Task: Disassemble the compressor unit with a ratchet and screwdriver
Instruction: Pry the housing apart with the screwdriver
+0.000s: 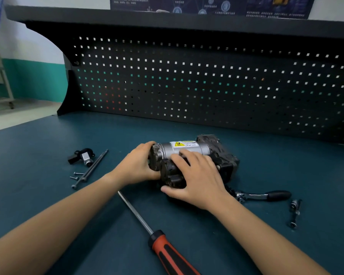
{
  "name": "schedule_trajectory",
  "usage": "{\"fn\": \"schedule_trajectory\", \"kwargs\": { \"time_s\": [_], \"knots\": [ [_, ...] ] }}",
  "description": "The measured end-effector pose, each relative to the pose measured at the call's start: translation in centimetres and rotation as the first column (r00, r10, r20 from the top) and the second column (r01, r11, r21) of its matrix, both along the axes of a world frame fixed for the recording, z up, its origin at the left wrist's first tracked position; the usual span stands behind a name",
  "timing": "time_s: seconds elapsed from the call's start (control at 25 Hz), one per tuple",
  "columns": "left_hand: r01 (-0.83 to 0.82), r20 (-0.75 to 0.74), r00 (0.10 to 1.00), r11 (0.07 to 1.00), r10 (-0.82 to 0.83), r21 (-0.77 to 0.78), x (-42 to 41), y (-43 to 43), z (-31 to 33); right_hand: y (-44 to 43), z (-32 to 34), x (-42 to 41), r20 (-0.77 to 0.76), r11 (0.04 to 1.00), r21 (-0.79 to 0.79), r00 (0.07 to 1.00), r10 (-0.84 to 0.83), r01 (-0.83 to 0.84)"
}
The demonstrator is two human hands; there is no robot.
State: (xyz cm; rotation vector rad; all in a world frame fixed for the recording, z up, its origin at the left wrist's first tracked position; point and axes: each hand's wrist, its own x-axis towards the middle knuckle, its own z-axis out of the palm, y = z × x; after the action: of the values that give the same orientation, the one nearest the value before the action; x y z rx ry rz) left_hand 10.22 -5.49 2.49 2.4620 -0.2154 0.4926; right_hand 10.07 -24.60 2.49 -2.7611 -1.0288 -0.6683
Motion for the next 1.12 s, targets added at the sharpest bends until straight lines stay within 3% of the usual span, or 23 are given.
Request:
{"fn": "schedule_trajectory", "kwargs": {
  "time_s": [0.16, 0.32, 0.68, 0.84, 0.92, 1.0, 1.04, 1.08, 1.12],
  "knots": [
    [0.043, 0.028, 0.999, 0.999, -0.042, -0.027, 0.4, 0.5, -0.4, 0.3, -0.5, -0.2, 0.068, 0.994, 0.105, 0.998, 0.003, -0.01],
    [0.068, 0.018, 0.998, 0.997, -0.067, -0.034, 0.5, 0.8, -0.1, 0.3, -0.6, 0.0, 0.099, 0.993, 0.111, 0.995, 0.018, -0.029],
    [0.068, 0.072, 0.995, 0.997, -0.065, -0.046, 0.3, 1.0, -0.8, -0.3, -0.4, 0.2, 0.024, 0.992, 0.107, 0.998, 0.063, -0.066],
    [0.065, -0.018, 0.998, 0.996, -0.066, -0.06, -0.4, 1.3, -0.7, -0.2, -0.3, 0.6, -0.003, 0.994, 0.101, 0.999, 0.051, -0.051],
    [0.028, -0.056, 0.998, 0.999, -0.027, 0.015, -2.0, 2.8, -0.6, 0.6, -0.1, 0.9, -0.044, 0.998, 0.062, 0.999, -0.002, 0.005],
    [0.143, -0.083, 0.988, 0.964, -0.127, 0.224, -6.0, 4.2, -0.4, 2.5, 0.0, 1.1, -0.042, 0.995, 0.048, 0.995, -0.09, 0.092],
    [0.254, -0.097, 0.967, 0.899, -0.235, 0.356, -8.5, 4.0, -0.5, 3.7, 0.0, 1.1, -0.041, 0.99, 0.045, 0.99, -0.134, 0.136],
    [0.289, -0.038, 0.947, 0.799, -0.318, 0.528, -10.6, 3.4, -1.1, 4.6, 0.1, 1.0, -0.04, 0.985, 0.038, 0.985, -0.168, 0.17],
    [0.263, 0.048, 0.931, 0.755, -0.363, 0.601, -12.6, 1.9, -1.9, 5.2, 0.1, 1.1, -0.039, 0.982, 0.023, 0.981, -0.188, 0.189]
  ]
}}
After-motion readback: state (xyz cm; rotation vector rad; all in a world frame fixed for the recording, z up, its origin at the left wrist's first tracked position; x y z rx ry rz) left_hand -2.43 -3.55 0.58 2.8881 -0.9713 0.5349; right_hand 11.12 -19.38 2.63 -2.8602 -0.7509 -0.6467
